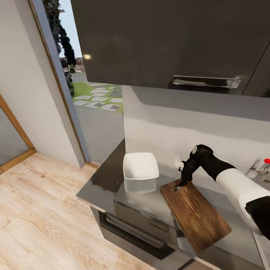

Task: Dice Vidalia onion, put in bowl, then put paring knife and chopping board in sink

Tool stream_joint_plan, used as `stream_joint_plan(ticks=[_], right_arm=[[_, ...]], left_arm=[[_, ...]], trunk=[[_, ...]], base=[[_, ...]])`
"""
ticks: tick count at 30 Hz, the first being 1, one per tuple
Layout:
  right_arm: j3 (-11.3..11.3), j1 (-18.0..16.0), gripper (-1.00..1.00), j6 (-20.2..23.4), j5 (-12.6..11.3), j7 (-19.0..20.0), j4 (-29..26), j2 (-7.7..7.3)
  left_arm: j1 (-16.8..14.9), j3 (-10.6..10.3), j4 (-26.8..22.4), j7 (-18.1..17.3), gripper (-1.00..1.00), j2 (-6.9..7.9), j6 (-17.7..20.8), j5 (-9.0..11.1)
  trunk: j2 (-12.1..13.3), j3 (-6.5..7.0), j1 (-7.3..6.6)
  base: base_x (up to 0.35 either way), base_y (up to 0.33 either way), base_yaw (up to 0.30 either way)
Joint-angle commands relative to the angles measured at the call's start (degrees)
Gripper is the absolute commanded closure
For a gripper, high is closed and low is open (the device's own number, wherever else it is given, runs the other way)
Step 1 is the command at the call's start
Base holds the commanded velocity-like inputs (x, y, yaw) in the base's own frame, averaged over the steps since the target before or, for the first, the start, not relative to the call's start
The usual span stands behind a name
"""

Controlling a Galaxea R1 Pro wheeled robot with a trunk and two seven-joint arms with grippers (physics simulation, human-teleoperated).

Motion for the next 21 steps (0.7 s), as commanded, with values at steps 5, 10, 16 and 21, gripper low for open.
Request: stream_joint_plan(ticks=[5, 10, 16, 21], right_arm=[[0.3, -0.1, -1.00, 0.6, -0.1, -0.5, -0.1, -0.05], [0.3, -0.1, -1.00, 0.6, -0.2, -0.8, -0.1, -0.05], [0.3, -0.1, -1.00, 0.6, -0.2, -1.0, -0.1, -0.05], [0.3, -0.1, -1.00, 0.5, -0.3, -1.2, -0.1, -0.05]], left_arm=[[0.0, 0.3, 0.0, 0.0, -1.00, -0.01, -0.1, 0.2], [0.0, 0.3, 0.0, 0.0, -1.00, -0.04, -0.1, 0.2], [0.0, 0.3, 0.0, 0.0, -1.00, -0.05, -0.1, 0.1], [0.0, 0.3, 0.0, 0.0, -1.00, -0.05, -0.2, 0.2]], trunk=[[-0.1, -0.51, 0.04], [-0.1, -0.90, 0.04], [-0.1, -1.31, 0.04], [-0.1, -1.64, 0.04]], base=[[0.045, 0.000, 0.000], [0.004, 0.000, 0.000], [0.000, 0.000, 0.000], [0.000, 0.000, 0.000]])
